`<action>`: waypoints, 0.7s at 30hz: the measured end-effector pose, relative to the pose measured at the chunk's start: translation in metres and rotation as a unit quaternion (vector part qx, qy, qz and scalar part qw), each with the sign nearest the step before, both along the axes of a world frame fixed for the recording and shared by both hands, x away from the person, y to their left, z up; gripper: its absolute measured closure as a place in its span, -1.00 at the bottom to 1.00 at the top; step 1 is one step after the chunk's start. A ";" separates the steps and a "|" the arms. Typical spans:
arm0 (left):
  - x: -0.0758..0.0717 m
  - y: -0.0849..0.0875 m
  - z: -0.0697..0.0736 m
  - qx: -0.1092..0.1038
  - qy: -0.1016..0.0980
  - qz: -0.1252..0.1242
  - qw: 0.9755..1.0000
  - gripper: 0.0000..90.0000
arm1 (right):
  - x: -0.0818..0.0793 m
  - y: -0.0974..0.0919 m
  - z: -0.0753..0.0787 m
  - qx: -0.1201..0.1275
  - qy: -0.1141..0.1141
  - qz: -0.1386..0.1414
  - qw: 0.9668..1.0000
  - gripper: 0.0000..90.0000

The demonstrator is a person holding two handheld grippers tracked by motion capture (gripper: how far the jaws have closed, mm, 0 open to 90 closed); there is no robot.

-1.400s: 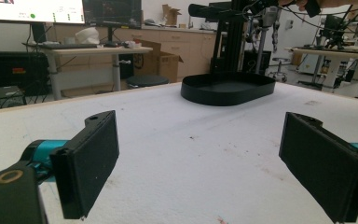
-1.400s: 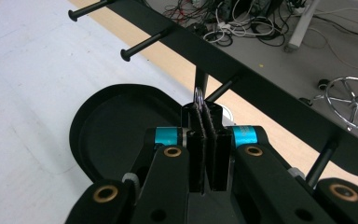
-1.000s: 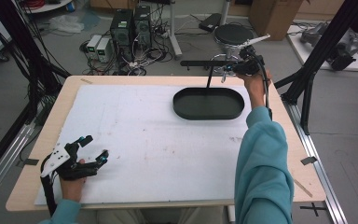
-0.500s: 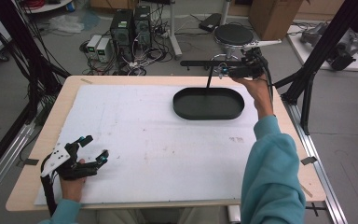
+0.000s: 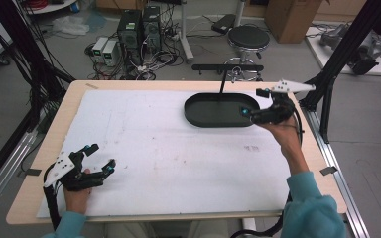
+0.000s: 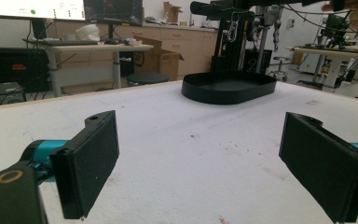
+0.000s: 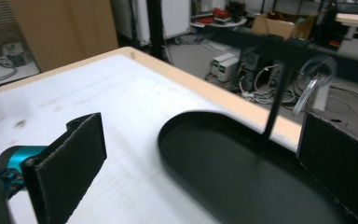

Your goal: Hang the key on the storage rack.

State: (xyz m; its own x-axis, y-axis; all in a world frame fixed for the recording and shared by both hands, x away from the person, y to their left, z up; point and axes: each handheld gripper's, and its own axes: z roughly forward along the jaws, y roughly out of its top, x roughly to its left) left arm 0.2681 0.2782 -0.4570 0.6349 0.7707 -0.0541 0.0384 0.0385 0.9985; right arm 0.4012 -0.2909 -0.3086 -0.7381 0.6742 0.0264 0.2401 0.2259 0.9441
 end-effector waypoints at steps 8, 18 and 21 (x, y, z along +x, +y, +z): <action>-0.001 0.000 0.000 0.001 -0.005 0.000 1.000 -0.73 | -0.058 -0.014 -0.053 0.036 -0.030 0.006 0.999 -0.98; -0.002 0.000 0.000 0.003 -0.009 0.001 1.000 -0.73 | -0.097 -0.026 -0.114 0.084 -0.080 -0.020 0.993 -0.98; -0.002 -0.001 0.000 0.000 -0.008 0.002 1.000 -0.73 | -0.103 -0.028 -0.125 0.094 -0.094 -0.023 0.991 -0.98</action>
State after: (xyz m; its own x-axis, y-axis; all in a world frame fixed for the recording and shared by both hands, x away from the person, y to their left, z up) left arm 0.2665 0.2776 -0.4573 0.6333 0.7726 -0.0441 0.0224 0.0387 0.9990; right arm 0.2986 -0.3188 -0.4334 -0.7111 0.7028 0.0198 0.0614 0.0341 0.9975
